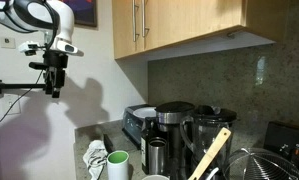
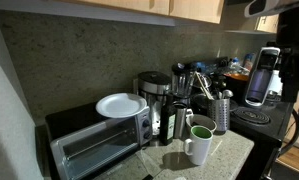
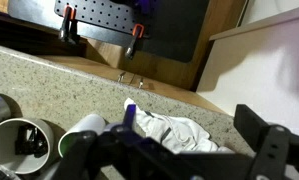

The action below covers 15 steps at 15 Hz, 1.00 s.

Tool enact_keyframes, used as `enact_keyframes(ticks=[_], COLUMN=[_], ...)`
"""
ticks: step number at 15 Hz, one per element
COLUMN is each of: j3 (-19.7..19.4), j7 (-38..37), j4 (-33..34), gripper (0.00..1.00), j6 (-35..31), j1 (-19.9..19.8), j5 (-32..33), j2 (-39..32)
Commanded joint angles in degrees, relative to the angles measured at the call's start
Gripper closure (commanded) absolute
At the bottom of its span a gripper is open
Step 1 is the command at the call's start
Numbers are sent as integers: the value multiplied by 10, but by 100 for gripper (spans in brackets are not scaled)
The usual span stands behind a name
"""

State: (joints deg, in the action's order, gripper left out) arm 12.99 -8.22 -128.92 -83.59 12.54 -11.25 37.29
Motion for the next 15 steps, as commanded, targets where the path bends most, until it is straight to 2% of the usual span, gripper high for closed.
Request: enact_keyframes(ticks=[1, 6, 9, 12, 15], j3=[5, 5, 17, 36, 62], j7=[3, 3, -2, -9, -28], j4=[2, 2, -10, -45, -88], gripper=[0, 0, 0, 0, 0], j6=[2, 2, -22, -97, -202], j1=[-7, -7, -9, -3, 4], j5=[-2, -2, 4, -3, 3], j2=[0, 0, -23, -58, -99])
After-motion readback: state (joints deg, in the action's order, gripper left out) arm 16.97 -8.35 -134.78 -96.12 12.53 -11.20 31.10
